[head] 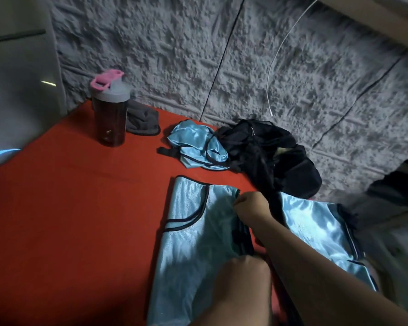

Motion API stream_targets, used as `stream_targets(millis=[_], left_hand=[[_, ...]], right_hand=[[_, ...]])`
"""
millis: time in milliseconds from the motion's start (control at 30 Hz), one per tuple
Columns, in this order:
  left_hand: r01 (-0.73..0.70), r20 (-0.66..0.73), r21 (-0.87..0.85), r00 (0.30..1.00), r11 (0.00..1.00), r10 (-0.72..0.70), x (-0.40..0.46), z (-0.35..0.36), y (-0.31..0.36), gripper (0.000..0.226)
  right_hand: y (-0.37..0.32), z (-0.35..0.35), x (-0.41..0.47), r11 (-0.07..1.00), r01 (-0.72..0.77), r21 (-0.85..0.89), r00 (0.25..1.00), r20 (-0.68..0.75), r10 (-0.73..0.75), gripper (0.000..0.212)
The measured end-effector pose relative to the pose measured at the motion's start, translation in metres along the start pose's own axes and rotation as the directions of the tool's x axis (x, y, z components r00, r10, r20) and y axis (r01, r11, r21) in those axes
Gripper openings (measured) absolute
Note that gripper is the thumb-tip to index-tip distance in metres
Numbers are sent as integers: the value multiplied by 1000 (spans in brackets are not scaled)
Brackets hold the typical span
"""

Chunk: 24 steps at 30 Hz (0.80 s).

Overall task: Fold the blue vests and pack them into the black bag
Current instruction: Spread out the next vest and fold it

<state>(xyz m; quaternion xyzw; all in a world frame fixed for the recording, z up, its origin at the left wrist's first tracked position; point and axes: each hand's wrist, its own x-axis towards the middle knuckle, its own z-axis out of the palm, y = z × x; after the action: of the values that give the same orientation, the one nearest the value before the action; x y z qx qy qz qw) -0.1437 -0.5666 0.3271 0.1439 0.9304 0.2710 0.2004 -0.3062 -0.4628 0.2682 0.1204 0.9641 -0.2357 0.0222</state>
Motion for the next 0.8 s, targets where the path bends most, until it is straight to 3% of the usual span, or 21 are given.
stream_targets(millis=[233, 333, 433, 500, 600, 700, 800], left_hand=[[-8, 66, -122, 998, 993, 16, 1, 3, -21, 36], [27, -142, -102, 989, 994, -41, 4, -23, -46, 19], [74, -275, 63, 960, 995, -54, 10, -36, -77, 2], [96, -262, 207, 964, 974, -40, 14, -32, -95, 16], [167, -214, 262, 970, 950, -112, 21, -17, -118, 52], [193, -165, 280, 975, 940, -151, 22, -6, -130, 75], [216, -152, 310, 973, 926, -176, 24, -2, -131, 79]], right_hand=[[1, -9, -17, 997, -3, -80, 999, -32, 1, 15], [-11, -20, -36, 997, 20, -75, 989, -148, -31, 22], [-31, -12, -68, 966, 257, -34, 954, -148, -260, 39], [-40, 9, -81, 931, 365, 21, 931, -22, -365, 46], [-29, 48, -71, 895, 410, -177, 909, 161, -385, 57], [1, 56, -54, 919, 259, -298, 962, 161, -219, 67], [33, 47, -41, 936, 172, -306, 982, 126, -139, 68]])
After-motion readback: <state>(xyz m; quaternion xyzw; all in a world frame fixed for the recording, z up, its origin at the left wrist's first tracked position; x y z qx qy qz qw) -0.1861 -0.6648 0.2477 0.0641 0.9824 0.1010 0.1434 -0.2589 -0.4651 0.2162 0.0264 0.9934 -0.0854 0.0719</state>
